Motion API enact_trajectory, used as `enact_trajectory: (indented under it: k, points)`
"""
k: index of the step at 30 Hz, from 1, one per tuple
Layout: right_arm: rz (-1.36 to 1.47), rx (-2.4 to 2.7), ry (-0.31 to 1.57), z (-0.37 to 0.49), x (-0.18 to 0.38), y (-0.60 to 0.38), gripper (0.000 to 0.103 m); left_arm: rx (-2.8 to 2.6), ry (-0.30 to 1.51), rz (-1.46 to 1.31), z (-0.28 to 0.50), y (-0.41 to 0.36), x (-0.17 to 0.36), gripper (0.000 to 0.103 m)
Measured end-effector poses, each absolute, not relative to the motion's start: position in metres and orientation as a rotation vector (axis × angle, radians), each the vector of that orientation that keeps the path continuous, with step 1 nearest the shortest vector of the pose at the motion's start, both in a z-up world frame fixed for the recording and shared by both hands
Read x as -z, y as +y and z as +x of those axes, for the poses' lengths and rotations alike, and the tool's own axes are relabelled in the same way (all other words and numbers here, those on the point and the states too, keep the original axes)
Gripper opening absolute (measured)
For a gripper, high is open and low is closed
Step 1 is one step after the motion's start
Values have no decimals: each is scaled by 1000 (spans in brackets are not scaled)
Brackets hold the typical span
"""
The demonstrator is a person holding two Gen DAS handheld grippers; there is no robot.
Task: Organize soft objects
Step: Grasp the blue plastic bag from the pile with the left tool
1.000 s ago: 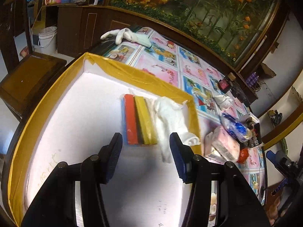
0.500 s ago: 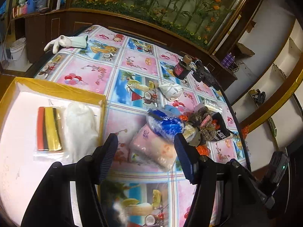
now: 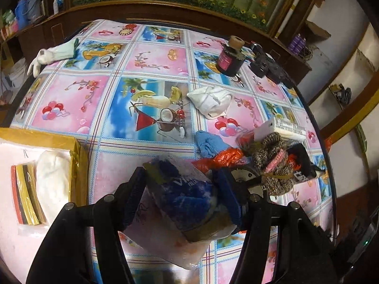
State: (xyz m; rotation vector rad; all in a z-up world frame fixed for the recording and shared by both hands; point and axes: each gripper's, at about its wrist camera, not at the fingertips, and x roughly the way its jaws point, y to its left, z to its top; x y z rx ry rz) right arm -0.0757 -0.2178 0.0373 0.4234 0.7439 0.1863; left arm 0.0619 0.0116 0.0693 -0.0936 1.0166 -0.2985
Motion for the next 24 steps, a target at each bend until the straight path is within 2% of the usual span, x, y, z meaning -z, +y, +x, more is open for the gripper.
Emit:
enact_trajectory:
  k: [1,3,6,13,17,21,23,24]
  points:
    - [421,-183,742,-74,-36,-219,80,307,1005,-76,59,10,-72,41]
    - [415,-175,744,-73,-36,-218,80,299,978,-59,54,13,-80,25]
    - [397,-158,744,-71,-35,-216,80,349,947,-123,43,27,-92,13]
    - [380,-126,763,-70,-30,-215,80,533,915,-135,-4,36,-106,12]
    - [380,-110,760,-71,-30,-216,80,634,964,-4,-44,17,-89,12]
    - [367,-104,761,-71,-30,-215,80,575,930,94,-68,13,-78,13]
    - [375,-104,759,-72,-29,-218,81,570,924,82,-72,15,-73,21]
    - [384,-107,757,-72,-29,-220,81,576,927,68,-73,16,-70,32]
